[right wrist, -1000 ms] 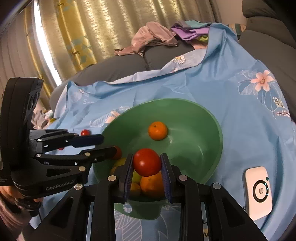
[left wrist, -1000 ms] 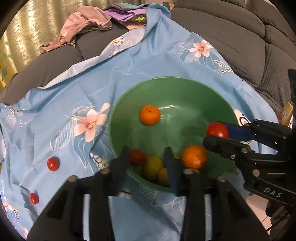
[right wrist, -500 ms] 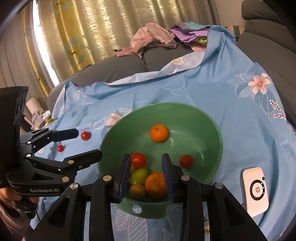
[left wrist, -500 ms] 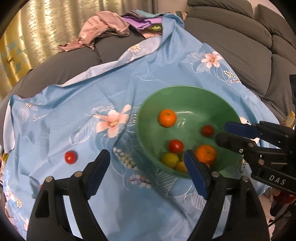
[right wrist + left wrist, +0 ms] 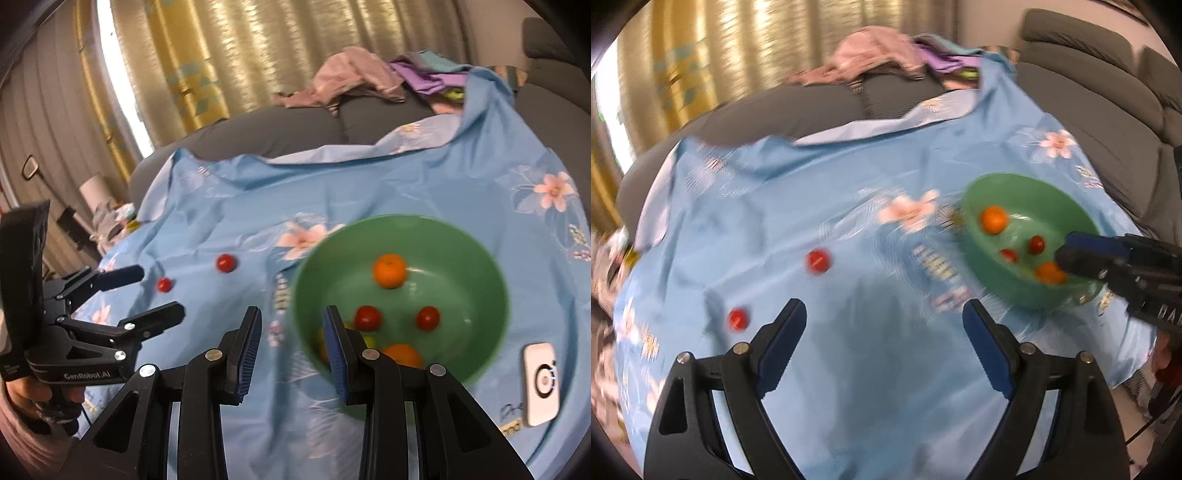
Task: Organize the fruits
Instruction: 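Open both tools to drop the tomatoes into the bowl and withdraw, then grasp a cherry tomato with the right tool while the left tool grasps the last one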
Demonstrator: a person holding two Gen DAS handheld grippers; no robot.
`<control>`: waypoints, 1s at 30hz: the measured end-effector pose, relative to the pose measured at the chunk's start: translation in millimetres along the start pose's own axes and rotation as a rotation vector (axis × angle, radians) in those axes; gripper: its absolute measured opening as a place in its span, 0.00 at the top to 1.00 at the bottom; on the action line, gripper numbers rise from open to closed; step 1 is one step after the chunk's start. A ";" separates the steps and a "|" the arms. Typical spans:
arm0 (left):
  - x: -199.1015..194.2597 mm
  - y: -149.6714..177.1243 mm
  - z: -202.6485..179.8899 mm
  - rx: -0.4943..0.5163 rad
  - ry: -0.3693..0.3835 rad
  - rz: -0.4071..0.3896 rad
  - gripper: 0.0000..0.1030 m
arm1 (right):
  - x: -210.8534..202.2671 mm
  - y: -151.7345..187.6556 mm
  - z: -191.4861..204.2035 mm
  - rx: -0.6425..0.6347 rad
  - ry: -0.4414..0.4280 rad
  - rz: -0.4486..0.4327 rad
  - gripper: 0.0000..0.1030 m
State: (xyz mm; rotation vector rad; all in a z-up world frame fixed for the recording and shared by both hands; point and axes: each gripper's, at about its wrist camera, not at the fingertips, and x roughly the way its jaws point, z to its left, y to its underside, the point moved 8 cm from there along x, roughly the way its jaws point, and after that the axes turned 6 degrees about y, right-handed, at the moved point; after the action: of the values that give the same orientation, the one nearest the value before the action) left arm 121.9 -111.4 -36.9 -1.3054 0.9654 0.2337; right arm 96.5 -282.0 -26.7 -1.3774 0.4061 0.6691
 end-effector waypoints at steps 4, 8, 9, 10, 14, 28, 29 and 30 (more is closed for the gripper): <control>-14.4 38.1 46.7 -0.093 -0.067 0.025 0.16 | 7.6 5.5 23.9 -0.025 -0.037 0.025 0.67; -26.9 74.1 87.7 -0.207 -0.113 0.051 0.16 | 20.2 14.0 47.2 -0.058 -0.072 0.065 0.67; -28.8 79.4 93.6 -0.228 -0.115 0.054 0.16 | 22.9 14.8 51.7 -0.064 -0.079 0.073 0.67; -30.7 84.8 99.4 -0.249 -0.115 0.056 0.16 | 27.0 17.0 57.3 -0.071 -0.085 0.085 0.67; -34.9 98.7 120.2 -0.302 -0.135 0.062 0.16 | 40.9 21.5 76.9 -0.097 -0.110 0.121 0.67; -2.3 58.4 144.8 -0.250 -0.103 0.026 0.16 | 105.6 1.9 110.2 -0.150 -0.117 0.179 0.67; 3.0 55.2 147.0 -0.243 -0.104 0.032 0.16 | 113.0 -1.4 111.5 -0.156 -0.115 0.180 0.67; 6.4 53.0 148.3 -0.239 -0.103 0.036 0.16 | 119.8 -4.0 112.4 -0.158 -0.112 0.184 0.67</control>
State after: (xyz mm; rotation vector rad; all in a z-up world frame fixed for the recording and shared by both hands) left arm 160.7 33.2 -85.8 -1.4791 0.8932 0.4510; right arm 176.2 -148.6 -80.1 -1.4552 0.4001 0.9417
